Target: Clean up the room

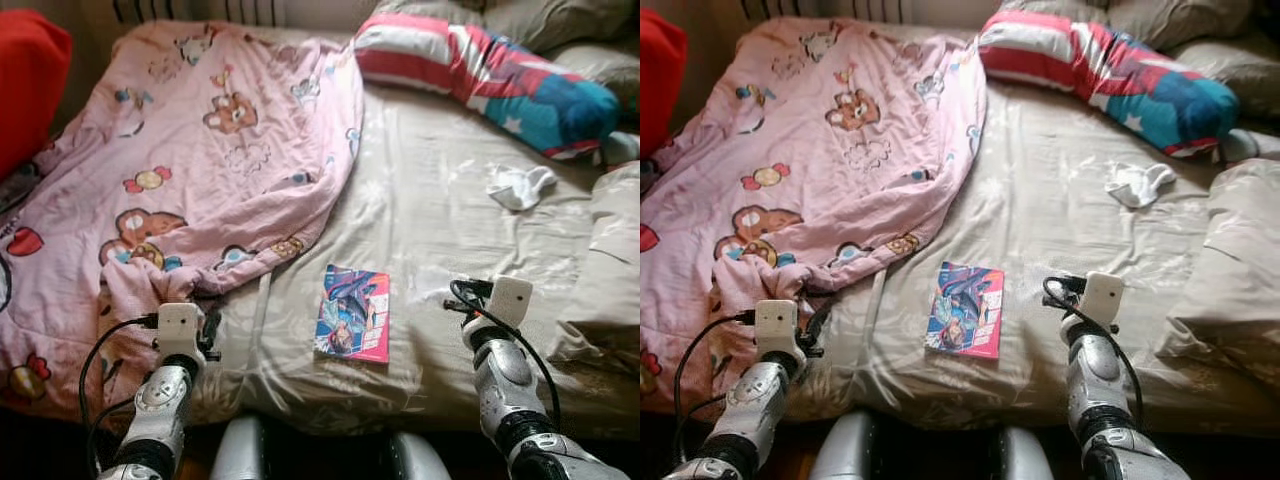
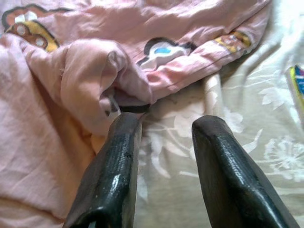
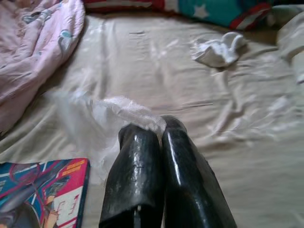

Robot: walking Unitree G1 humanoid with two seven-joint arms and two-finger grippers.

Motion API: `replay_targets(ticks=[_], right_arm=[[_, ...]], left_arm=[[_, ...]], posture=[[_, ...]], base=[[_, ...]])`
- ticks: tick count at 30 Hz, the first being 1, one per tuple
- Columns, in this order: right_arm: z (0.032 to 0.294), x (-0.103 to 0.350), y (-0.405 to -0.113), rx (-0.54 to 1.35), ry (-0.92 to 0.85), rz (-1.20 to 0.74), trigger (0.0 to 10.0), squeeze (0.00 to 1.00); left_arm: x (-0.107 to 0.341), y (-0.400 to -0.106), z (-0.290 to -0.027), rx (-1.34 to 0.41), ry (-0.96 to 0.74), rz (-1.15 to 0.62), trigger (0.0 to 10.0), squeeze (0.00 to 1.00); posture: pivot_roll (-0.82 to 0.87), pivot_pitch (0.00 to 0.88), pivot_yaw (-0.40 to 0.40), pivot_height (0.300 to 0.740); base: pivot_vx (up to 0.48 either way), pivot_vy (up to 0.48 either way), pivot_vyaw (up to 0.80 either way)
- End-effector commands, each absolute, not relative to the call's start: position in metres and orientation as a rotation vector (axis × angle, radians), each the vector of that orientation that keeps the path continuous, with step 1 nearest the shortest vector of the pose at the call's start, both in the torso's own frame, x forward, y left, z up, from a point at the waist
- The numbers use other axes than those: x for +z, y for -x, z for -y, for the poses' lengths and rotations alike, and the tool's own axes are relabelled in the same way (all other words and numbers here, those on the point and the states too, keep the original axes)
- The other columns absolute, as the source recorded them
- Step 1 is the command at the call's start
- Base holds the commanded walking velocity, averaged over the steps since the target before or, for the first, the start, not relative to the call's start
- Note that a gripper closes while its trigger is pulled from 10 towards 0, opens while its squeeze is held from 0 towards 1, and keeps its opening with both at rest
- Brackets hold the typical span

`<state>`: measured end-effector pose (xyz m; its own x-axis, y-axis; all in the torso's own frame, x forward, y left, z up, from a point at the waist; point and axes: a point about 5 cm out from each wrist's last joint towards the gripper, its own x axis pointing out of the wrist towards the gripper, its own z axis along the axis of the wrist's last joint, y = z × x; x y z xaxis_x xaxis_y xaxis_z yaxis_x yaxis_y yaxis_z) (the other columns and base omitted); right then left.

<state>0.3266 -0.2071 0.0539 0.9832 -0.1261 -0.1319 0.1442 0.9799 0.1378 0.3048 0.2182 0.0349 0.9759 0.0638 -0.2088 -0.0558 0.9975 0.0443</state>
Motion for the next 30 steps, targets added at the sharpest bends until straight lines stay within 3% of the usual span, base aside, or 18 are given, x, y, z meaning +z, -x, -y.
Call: replay_targets(ticks=[1,10,30], right_arm=[[0.211,0.052,-0.324,-0.146,-0.115,-0.123,10.0,0.0],[0.211,0.026,-0.306,-0.152,-0.062,-0.254,10.0,0.0],[0.209,0.014,-0.288,-0.183,-0.022,-0.223,10.0,0.0]], left_arm=[[0.03,-0.303,-0.217,0.073,-0.03,-0.231,10.0,0.0],[0.029,-0.304,-0.213,0.073,-0.007,-0.225,10.0,0.0],[0.03,-0.297,-0.227,0.094,0.01,-0.187,10.0,0.0]], posture=[[-0.02,0.048,-0.071,0.631],[-0.01,0.004,-0.063,0.631],[0.03,0.0,-0.061,0.631]], base=[[0.0,0.0,0.0],[0.0,0.0,0.0],[0.0,0.0,0.0]])
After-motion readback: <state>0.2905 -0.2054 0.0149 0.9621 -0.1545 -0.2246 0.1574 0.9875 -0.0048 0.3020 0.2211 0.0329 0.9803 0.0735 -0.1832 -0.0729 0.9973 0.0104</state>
